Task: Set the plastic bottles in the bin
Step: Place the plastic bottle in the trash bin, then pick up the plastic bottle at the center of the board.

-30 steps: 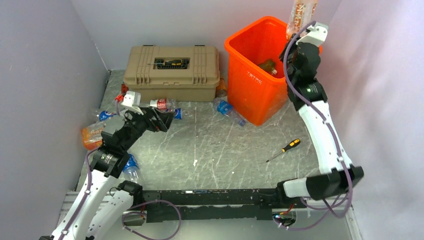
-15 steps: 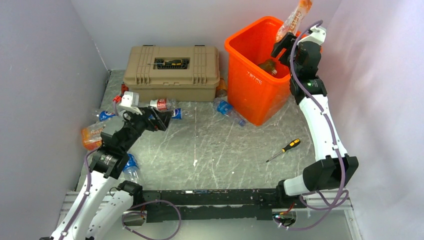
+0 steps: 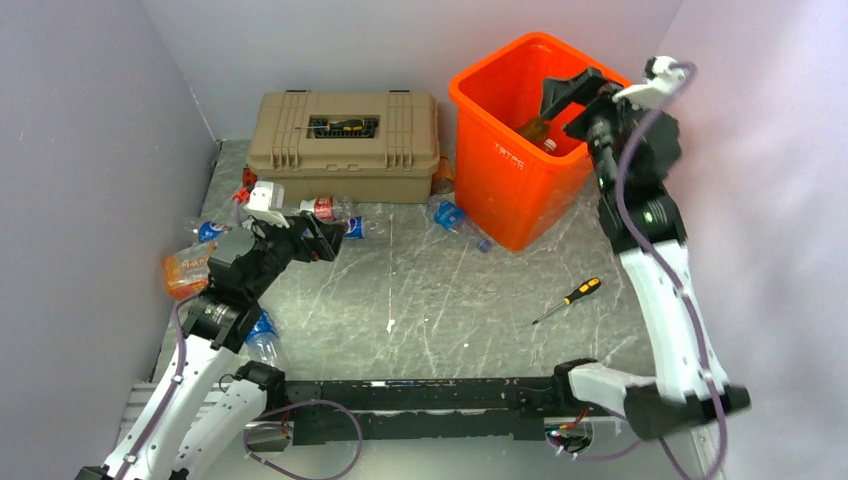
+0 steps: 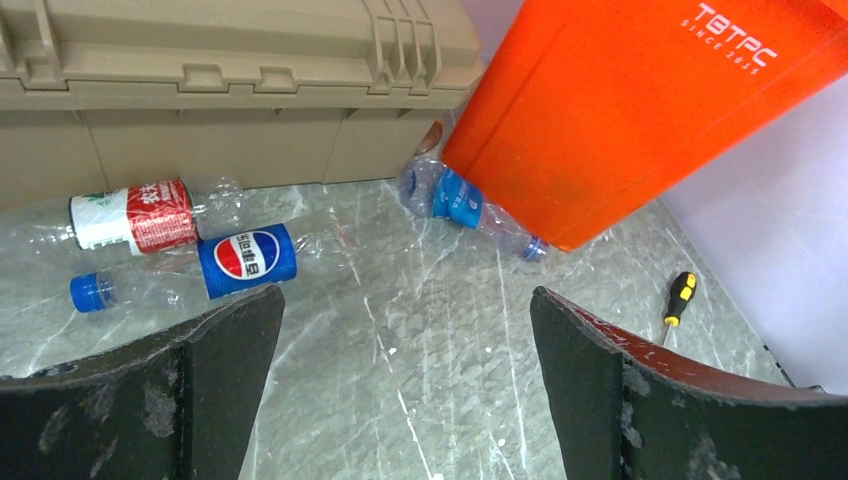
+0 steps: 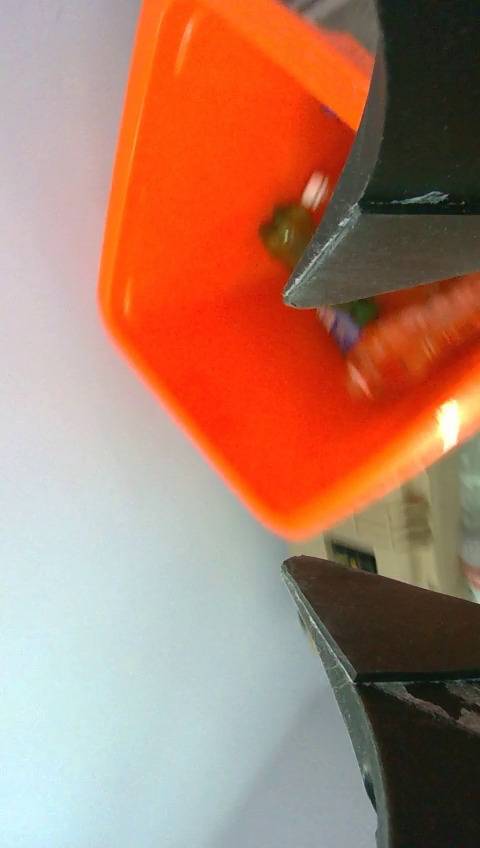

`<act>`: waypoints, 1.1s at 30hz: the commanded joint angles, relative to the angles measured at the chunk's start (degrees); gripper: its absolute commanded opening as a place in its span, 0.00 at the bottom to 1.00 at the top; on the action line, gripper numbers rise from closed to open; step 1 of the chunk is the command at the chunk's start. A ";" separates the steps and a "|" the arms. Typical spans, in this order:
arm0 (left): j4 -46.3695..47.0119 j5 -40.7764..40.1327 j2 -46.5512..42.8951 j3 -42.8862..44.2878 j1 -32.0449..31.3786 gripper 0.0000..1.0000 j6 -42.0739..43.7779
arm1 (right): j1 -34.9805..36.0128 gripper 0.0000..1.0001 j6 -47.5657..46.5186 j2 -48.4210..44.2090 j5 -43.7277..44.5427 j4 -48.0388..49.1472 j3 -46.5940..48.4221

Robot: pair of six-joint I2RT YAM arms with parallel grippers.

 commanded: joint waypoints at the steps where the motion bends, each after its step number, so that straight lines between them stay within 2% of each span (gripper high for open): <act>1: -0.97 -3.29 0.44 2.69 -0.18 0.99 1.21 | 8.02 1.00 -0.90 -13.58 -0.83 6.50 -5.12; 4: -3.67 -7.02 1.53 3.75 -0.53 1.00 1.94 | 12.60 1.00 -0.57 -20.90 -6.30 8.83 -12.57; 8: -9.92 -14.84 4.32 6.23 -2.12 0.99 2.94 | 14.69 0.99 0.37 -27.66 -21.76 9.31 -22.50; 10: -12.32 -18.20 6.35 7.57 -2.74 0.99 2.92 | 15.52 0.99 1.11 -30.87 -26.36 9.14 -28.34; 12: -13.91 -19.56 8.33 8.32 -2.98 0.99 2.90 | 16.46 0.98 1.50 -33.15 -28.04 8.40 -34.32; 16: -17.37 -16.92 14.50 10.67 -3.08 0.95 3.97 | 17.57 0.97 2.58 -37.84 -27.34 10.75 -48.15; 20: -19.66 -10.65 22.36 12.71 -3.16 0.93 6.96 | 18.21 0.97 6.38 -39.81 -28.13 16.96 -59.77; 23: -19.77 -10.58 26.40 13.06 -3.12 0.94 4.39 | 18.96 0.96 8.90 -39.52 -27.72 22.07 -67.79; 26: -14.91 -11.12 27.99 10.31 -3.08 0.97 -4.73 | 19.55 0.96 11.12 -38.80 -27.57 27.51 -73.28; 29: -6.99 -13.83 29.97 5.59 -3.08 0.99 -21.80 | 20.01 0.95 12.29 -38.23 -27.42 30.91 -76.37; 31: -5.12 -18.43 31.51 3.79 -3.08 0.99 -34.61 | 20.14 0.95 12.83 -38.14 -27.77 31.93 -77.30; 33: -2.03 -21.36 33.41 3.33 -3.08 0.99 -42.91 | 20.38 0.95 12.86 -38.89 -28.20 31.65 -77.67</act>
